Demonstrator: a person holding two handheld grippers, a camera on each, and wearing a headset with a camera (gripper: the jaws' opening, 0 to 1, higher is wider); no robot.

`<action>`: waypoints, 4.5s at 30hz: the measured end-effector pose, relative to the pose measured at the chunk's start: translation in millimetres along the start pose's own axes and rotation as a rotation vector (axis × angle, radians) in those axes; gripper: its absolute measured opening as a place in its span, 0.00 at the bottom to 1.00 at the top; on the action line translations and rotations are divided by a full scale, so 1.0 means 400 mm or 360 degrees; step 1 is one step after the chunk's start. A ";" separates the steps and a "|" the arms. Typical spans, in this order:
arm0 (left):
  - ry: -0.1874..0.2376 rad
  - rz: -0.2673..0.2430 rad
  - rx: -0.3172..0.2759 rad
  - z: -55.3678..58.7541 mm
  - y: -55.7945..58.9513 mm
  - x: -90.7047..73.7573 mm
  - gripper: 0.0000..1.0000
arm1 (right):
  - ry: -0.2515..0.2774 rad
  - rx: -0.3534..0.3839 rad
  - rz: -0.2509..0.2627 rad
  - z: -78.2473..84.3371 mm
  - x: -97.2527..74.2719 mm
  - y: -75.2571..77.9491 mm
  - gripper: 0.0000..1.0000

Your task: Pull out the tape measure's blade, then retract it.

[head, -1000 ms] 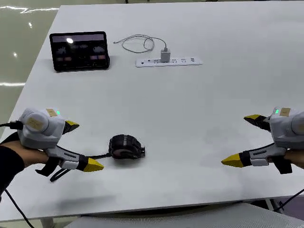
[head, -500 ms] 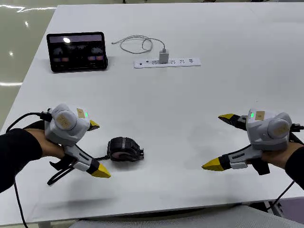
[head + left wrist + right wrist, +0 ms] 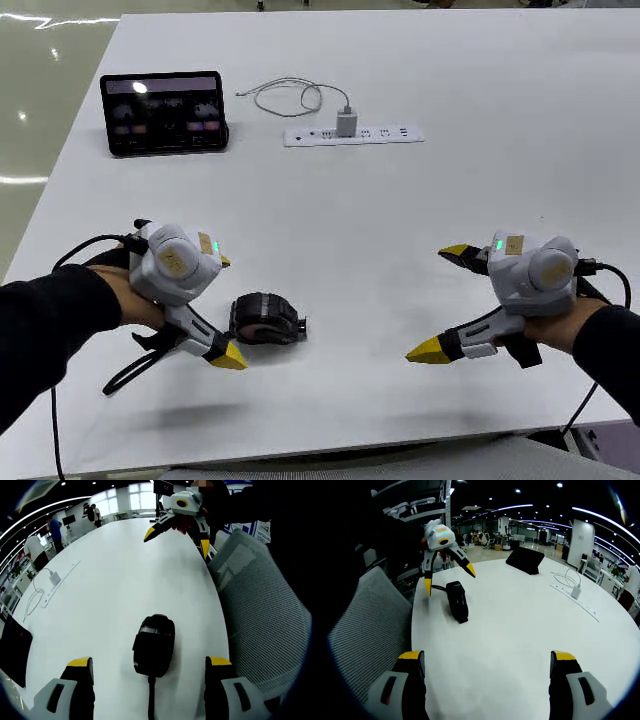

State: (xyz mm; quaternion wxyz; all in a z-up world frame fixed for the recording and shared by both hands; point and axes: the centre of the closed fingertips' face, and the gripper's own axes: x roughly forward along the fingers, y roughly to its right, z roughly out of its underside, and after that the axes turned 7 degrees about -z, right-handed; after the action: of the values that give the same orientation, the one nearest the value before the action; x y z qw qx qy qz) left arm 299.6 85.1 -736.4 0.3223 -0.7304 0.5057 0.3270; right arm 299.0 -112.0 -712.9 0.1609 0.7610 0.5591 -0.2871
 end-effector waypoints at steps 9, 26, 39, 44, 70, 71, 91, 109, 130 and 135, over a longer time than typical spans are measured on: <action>-0.0040 0.0069 0.0107 -0.012 0.025 0.039 0.76 | -0.0016 -0.0096 -0.0146 0.002 0.102 -0.049 0.98; -0.0047 0.0098 0.0152 -0.028 0.034 0.092 0.44 | -0.0014 -0.0213 -0.0320 -0.080 0.249 -0.093 0.80; -0.0054 0.0045 0.0147 -0.024 0.030 0.099 0.33 | -0.0066 -0.0274 -0.0371 -0.087 0.300 -0.091 0.63; -0.0071 0.0050 0.0141 -0.020 0.028 0.098 0.33 | -0.0092 -0.0266 -0.0386 -0.062 0.324 -0.094 0.56; -0.0085 0.0058 0.0094 -0.011 0.022 0.094 0.34 | -0.0234 -0.0544 -0.0429 -0.057 0.391 -0.118 0.11; -0.0085 0.0056 0.0095 -0.012 0.022 0.095 0.34 | -0.0235 -0.0536 -0.0436 -0.057 0.391 -0.116 0.11; -0.0081 0.0069 0.0088 -0.011 0.022 0.093 0.33 | -0.0316 -0.0487 -0.0442 -0.034 0.367 -0.096 0.08; -0.0083 0.0072 0.0077 -0.015 0.025 0.095 0.33 | -0.0353 -0.0482 -0.0453 -0.041 0.397 -0.098 0.12; -0.0078 0.0072 0.0062 -0.015 0.024 0.096 0.33 | -0.0355 -0.0406 -0.0475 -0.033 0.389 -0.091 0.09; -0.0077 0.0073 0.0071 -0.016 0.024 0.096 0.33 | -0.0360 -0.0405 -0.0468 -0.025 0.377 -0.089 0.09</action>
State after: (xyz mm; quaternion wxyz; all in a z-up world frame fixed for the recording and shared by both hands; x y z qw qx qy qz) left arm 302.1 57.1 -765.0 0.3430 -0.7030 0.5216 0.3407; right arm 299.8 19.6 -795.5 0.2738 0.6079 0.6741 -0.3179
